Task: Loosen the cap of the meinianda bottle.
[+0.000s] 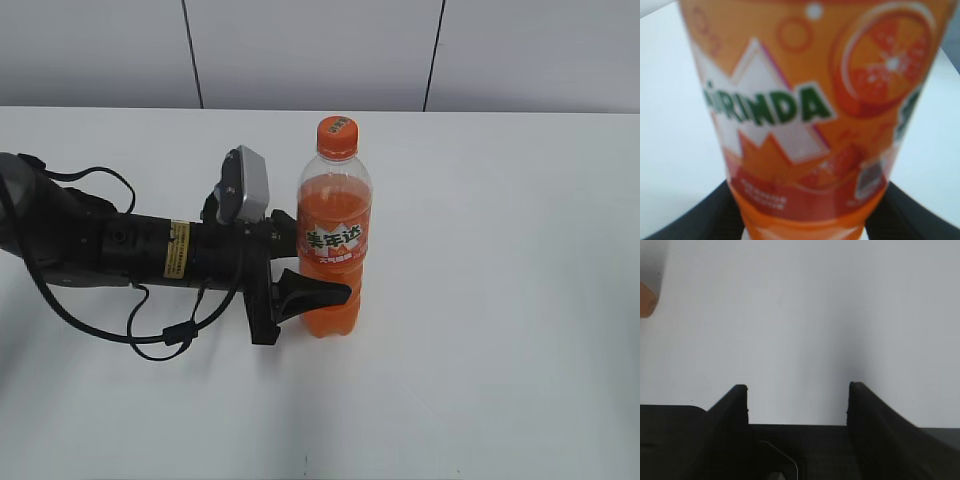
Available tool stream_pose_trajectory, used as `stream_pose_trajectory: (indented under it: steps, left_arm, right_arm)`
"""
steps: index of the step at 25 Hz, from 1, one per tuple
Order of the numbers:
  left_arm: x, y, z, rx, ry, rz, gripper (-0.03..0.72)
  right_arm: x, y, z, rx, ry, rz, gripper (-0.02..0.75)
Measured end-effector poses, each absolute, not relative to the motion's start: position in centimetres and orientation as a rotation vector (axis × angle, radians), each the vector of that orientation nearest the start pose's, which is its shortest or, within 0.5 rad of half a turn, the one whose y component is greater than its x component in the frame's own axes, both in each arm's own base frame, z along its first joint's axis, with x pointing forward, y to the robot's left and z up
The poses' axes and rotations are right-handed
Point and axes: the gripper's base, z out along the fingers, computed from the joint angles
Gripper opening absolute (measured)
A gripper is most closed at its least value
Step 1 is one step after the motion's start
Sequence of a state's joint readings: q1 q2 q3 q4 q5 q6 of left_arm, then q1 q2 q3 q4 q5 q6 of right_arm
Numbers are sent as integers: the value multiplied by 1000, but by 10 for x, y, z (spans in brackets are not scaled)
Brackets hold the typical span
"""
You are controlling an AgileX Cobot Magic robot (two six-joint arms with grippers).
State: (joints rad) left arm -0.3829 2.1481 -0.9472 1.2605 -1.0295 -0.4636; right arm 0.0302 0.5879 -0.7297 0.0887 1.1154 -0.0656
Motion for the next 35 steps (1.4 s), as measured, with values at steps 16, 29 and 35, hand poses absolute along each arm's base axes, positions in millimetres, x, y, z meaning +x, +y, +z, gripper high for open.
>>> stream_pose_trajectory:
  steps: [16, 29, 35]
  left_arm:
    - [305, -203, 92, 1348, 1532, -947, 412]
    - [304, -203, 92, 1356, 1529, -949, 412]
    - [304, -204, 92, 1358, 1529, -950, 412]
  right_arm:
    - [190, 13, 334, -102, 2764, 117, 380]
    - [268, 16, 329, -102, 2837, 121, 372]
    - [285, 24, 331, -141, 2827, 168, 371]
